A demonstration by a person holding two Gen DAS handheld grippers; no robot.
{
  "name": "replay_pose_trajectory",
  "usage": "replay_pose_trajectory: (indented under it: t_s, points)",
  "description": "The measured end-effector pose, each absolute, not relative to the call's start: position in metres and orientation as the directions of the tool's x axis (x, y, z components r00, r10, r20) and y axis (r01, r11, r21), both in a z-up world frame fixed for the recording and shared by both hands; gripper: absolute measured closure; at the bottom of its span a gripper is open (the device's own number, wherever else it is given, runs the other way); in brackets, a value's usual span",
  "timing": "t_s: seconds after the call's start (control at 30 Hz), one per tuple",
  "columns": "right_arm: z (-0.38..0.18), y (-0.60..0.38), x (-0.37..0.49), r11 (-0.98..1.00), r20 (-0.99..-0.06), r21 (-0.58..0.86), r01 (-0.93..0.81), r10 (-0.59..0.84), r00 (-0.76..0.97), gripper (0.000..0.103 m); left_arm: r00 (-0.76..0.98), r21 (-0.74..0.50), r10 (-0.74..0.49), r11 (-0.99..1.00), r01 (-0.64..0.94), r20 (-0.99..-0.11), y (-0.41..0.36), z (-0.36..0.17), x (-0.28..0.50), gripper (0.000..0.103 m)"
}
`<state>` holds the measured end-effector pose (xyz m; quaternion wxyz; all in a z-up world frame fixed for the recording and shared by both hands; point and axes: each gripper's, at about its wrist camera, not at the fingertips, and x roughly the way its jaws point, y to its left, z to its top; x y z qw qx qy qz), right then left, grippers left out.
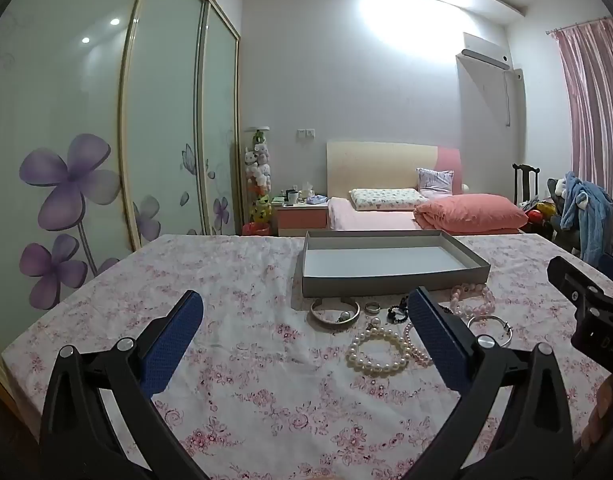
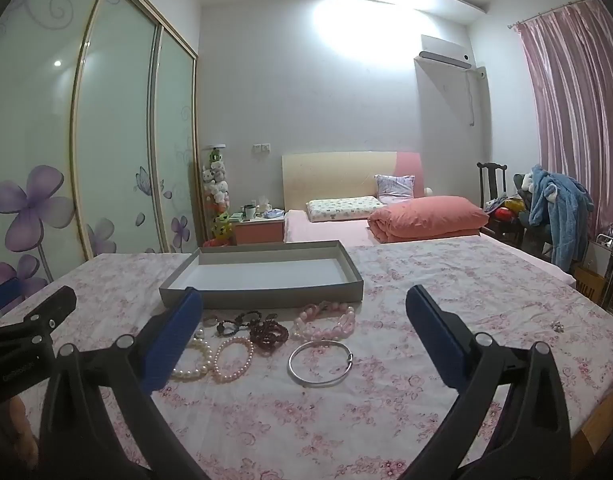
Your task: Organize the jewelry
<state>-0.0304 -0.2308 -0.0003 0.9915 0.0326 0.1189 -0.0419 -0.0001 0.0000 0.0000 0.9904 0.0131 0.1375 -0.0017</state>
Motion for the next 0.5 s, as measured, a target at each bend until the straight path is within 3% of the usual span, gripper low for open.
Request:
replay_pose_trajectory:
  t_s: [0.5]
  points:
    - [-0.0005, -0.2305, -0.0302, 0.994, -0.245, 0.055, 0.091, -0.075, 0.967, 0.004, 0.958, 0.02, 0.0, 1.0, 0.006, -0.286, 0.001, 0.0004, 0.0011, 0.002]
